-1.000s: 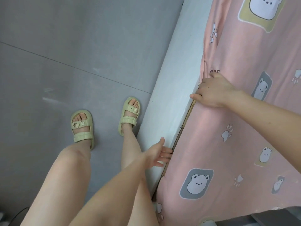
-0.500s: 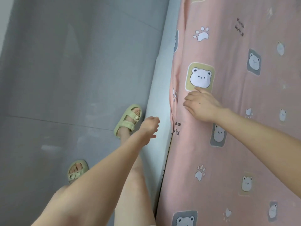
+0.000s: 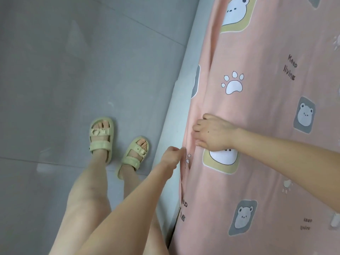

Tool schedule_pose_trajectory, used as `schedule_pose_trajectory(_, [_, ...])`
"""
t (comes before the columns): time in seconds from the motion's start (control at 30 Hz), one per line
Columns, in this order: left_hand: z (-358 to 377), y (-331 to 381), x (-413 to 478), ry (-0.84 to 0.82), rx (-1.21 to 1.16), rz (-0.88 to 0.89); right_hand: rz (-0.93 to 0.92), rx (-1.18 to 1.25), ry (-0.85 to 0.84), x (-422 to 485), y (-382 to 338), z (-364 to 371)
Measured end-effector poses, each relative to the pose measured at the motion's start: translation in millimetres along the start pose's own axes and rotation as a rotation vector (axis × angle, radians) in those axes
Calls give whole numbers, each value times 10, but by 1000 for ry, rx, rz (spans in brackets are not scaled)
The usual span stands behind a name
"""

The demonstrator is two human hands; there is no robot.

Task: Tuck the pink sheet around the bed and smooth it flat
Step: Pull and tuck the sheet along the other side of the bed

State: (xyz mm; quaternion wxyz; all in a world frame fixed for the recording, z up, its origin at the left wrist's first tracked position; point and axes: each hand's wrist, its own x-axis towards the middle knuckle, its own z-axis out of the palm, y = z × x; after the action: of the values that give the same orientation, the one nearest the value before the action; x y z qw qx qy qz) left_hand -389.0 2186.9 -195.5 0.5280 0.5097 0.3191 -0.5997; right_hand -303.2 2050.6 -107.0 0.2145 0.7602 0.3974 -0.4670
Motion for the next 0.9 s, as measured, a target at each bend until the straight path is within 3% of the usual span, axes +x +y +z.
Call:
schedule_pose_trajectory(0.17, [106,176,154,-85,-87,-58,-19,58,182,-53,82,26])
schedule_pose_trajectory(0.27, [130,231,188,-13,-28,-46,-12,59,-85,81,58,-14])
schedule_pose_trajectory(0.33, [122,266,188,33,-31,7,-15,10,-176,181,61,-88])
schedule_pose_trajectory(0.43, [105,320,118,134,-57,185,-66,28,-168,93,84,-48])
schedule_pose_trajectory(0.57, [95,488,-167,268,111,489,-35,141,-61,-211,104,16])
schedule_pose_trajectory(0.67, [215,664,-371,39,25,521,-37,240,46,-326,124,-18])
schedule_pose_trajectory(0.77, [373,876,-432,-318,-252,300,-41,208,114,-444,156,-71])
schedule_pose_trajectory(0.9, [596,1156,-259,-525,-259,74,-63,165,126,-590,150,-69])
